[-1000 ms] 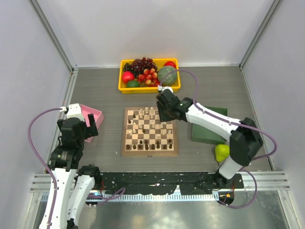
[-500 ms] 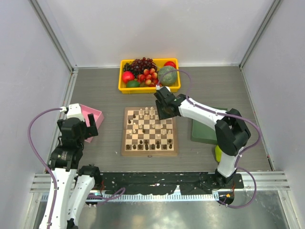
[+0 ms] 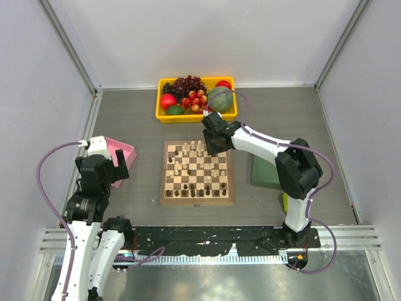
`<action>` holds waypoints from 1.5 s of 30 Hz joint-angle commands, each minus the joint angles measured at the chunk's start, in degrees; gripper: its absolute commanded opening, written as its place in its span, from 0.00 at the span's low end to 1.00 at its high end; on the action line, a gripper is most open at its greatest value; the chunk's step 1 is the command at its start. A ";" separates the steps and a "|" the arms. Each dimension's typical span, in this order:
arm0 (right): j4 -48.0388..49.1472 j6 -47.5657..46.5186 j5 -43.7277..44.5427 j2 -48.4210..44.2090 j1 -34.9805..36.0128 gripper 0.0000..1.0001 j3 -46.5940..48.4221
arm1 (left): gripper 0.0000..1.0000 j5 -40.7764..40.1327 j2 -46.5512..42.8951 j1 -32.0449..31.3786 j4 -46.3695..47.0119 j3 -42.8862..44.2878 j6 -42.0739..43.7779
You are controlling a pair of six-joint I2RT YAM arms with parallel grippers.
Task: Set up the chess pieces on the board
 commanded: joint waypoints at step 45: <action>-0.07 5.04 3.77 -23.23 7.44 0.19 -13.87 | 0.99 0.55 -0.16 0.25 2.20 0.05 -0.17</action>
